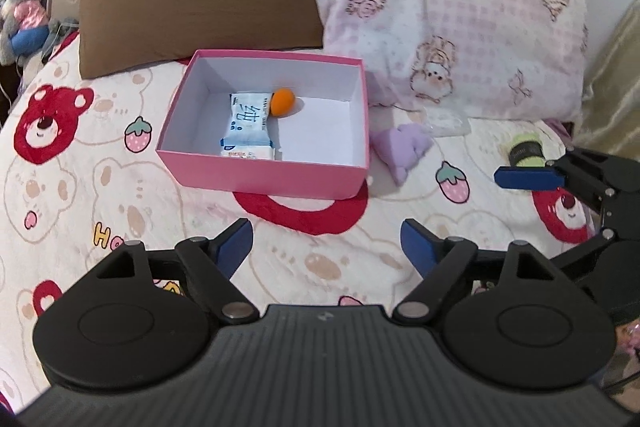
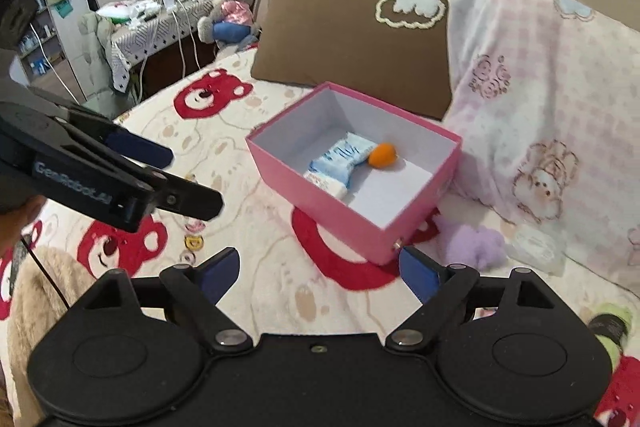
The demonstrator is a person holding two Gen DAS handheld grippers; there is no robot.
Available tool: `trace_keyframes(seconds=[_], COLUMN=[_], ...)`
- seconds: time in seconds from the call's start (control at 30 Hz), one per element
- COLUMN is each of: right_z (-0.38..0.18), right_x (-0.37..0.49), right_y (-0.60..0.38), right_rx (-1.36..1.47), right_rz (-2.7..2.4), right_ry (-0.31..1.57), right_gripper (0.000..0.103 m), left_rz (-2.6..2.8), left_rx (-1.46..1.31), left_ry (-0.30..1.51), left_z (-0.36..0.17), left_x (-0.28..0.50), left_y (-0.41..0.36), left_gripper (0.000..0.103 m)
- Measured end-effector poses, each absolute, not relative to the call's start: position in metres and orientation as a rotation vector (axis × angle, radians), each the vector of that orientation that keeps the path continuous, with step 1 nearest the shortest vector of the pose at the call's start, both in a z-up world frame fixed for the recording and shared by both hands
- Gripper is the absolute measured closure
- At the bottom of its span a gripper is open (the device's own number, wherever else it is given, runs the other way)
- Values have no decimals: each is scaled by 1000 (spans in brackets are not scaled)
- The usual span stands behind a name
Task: Organize objects
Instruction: 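Move the left gripper toward the green yarn ball beside the pillow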
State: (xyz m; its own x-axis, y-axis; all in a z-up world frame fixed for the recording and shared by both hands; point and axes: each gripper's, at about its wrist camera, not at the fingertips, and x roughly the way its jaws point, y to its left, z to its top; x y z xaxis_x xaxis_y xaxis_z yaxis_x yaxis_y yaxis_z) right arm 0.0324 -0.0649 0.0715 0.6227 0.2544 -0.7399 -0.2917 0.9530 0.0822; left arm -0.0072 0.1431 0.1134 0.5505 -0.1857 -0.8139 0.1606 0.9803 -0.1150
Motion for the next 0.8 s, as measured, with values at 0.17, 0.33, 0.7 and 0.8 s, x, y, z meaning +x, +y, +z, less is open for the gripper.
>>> trace_keyframes(seconds=[0.17, 0.33, 0.7, 0.8], right_z=[75, 80, 74, 69], right_x=[17, 0, -24, -27], right_y=[-76, -86, -112, -122], right_rx=[-68, -91, -133, -131], right_rz=[284, 256, 206, 195], right_ry=[858, 857, 911, 927], right_gripper=[13, 13, 13, 13], left_rz=[-220, -239, -315, -334], left_rx=[18, 24, 47, 76], left_ry=[971, 998, 1032, 1041], left_z=[120, 122, 116, 111], left_x=[-19, -25, -36, -38], left_y=[126, 113, 73, 59], left_gripper=[18, 17, 17, 17])
